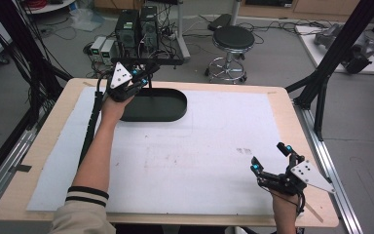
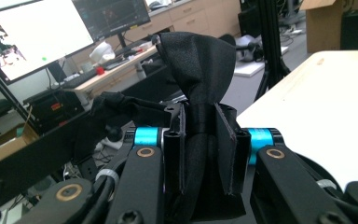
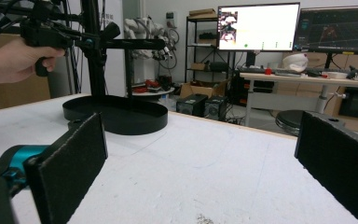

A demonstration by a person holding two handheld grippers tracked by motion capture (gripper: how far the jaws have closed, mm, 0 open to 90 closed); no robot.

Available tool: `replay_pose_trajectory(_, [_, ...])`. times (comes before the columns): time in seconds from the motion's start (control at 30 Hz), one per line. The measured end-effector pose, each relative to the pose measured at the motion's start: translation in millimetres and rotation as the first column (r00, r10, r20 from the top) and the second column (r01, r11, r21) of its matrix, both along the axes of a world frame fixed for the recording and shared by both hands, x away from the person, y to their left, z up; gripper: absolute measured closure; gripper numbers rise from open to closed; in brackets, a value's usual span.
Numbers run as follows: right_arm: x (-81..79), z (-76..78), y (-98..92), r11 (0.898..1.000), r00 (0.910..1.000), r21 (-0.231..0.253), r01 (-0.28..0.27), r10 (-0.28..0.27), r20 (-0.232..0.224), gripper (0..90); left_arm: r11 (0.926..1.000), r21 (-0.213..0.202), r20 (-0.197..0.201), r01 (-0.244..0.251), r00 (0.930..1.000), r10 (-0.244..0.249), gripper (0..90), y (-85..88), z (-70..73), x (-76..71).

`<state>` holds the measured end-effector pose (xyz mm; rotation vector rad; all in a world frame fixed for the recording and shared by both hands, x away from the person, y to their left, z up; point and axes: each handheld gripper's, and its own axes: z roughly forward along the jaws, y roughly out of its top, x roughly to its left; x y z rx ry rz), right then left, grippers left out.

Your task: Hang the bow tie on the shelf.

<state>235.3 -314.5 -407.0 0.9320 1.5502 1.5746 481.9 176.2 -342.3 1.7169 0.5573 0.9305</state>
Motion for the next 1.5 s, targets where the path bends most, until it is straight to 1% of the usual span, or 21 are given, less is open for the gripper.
replay_pose_trajectory(0.07, [0.0, 0.0, -0.1, 1.0, 1.0, 0.0, -0.001, 0.001, -0.003, 1.4, 1.0, -0.003, -0.008, -0.004, 1.0, 0.004, 74.2, -0.2, -2.7, 2.2])
replay_pose_trajectory(0.13, [0.0, -0.2, 0.1, 1.0, 1.0, 0.001, -0.001, 0.001, -0.006, 1.4, 0.9999, 0.007, -0.01, -0.014, 0.9999, 0.014, 74.2, 1.1, -4.4, 4.0])
replay_pose_trajectory(0.2, [0.4, -0.2, 0.0, 1.0, 1.0, -0.004, -0.003, 0.003, -0.001, 1.4, 0.9999, -0.003, -0.013, -0.017, 0.9998, 0.016, 74.2, 1.4, -6.5, 5.8])
replay_pose_trajectory(0.33, [0.9, -0.4, 0.1, 1.0, 1.0, -0.008, 0.002, -0.002, -0.002, 1.4, 0.9998, 0.007, -0.028, -0.021, 0.9994, 0.021, 74.1, 2.8, -10.2, 8.6])
replay_pose_trajectory(0.43, [0.8, -0.7, 0.1, 1.0, 1.0, -0.008, 0.002, -0.002, -0.002, 1.4, 0.9999, 0.001, -0.028, -0.017, 0.9995, 0.017, 74.1, 3.0, -12.4, 10.5])
replay_pose_trajectory(0.47, [0.6, -1.3, 0.4, 1.0, 1.0, -0.005, 0.002, -0.002, -0.009, 1.4, 0.9998, 0.0, -0.033, -0.018, 0.9993, 0.018, 74.0, 3.9, -13.4, 11.4])
replay_pose_trajectory(0.63, [1.1, -2.2, -0.1, 1.0, 1.0, -0.011, 0.005, -0.005, -0.007, 1.4, 0.9997, -0.01, -0.053, -0.02, 0.9984, 0.02, 73.5, 6.6, -18.3, 14.8])
replay_pose_trajectory(0.93, [2.0, -3.5, 0.6, 1.0, 0.9999, -0.018, 0.006, -0.006, -0.015, 1.4, 0.9998, -0.018, -0.083, -0.006, 0.9966, 0.004, 71.2, 9.3, -22.4, 16.5])
replay_pose_trajectory(1.03, [2.2, -4.0, 0.8, 1.0, 0.9998, -0.019, 0.007, -0.007, -0.017, 1.4, 0.9998, -0.017, -0.079, -0.002, 0.9969, 0.001, 71.1, 8.9, -23.6, 15.6])
replay_pose_trajectory(1.07, [2.3, -4.0, 0.8, 1.0, 0.9998, -0.019, 0.007, -0.007, -0.016, 1.4, 0.9997, -0.023, -0.08, 0.005, 0.9967, -0.007, 71.1, 8.2, -25.3, 15.2])
replay_pose_trajectory(1.13, [2.3, -4.0, 0.8, 1.0, 0.9998, -0.02, 0.007, -0.007, -0.016, 1.4, 0.9999, -0.017, -0.083, 0.005, 0.9965, -0.006, 70.5, 8.1, -26.3, 15.0])
replay_pose_trajectory(1.23, [2.0, -3.9, 0.8, 1.0, 0.9998, -0.018, 0.007, -0.007, -0.018, 1.4, 0.9998, -0.018, -0.089, 0.001, 0.996, -0.002, 68.7, 9.1, -28.1, 14.4])
replay_pose_trajectory(1.27, [1.9, -3.9, 0.9, 1.0, 0.9998, -0.017, 0.006, -0.007, -0.018, 1.4, 0.9996, -0.028, -0.096, -0.003, 0.9954, 0.0, 64.6, 9.1, -28.7, 14.5])
replay_pose_trajectory(1.33, [2.1, -3.9, 1.1, 1.0, 0.9999, -0.018, 0.005, -0.006, -0.016, 1.4, 0.9996, -0.027, -0.098, -0.005, 0.9952, 0.003, 62.0, 9.7, -28.6, 14.5])
replay_pose_trajectory(1.4, [2.2, -3.9, 1.4, 1.0, 0.9999, -0.019, 0.005, -0.006, -0.015, 1.4, 0.9989, -0.043, -0.107, -0.02, 0.9942, 0.015, 56.5, 10.9, -27.5, 14.3])
replay_pose_trajectory(1.5, [2.2, -3.9, 1.6, 1.0, 0.9999, -0.018, 0.006, -0.007, -0.015, 1.4, 0.9982, -0.053, -0.115, -0.027, 0.9931, 0.02, 54.3, 11.9, -27.1, 13.9])
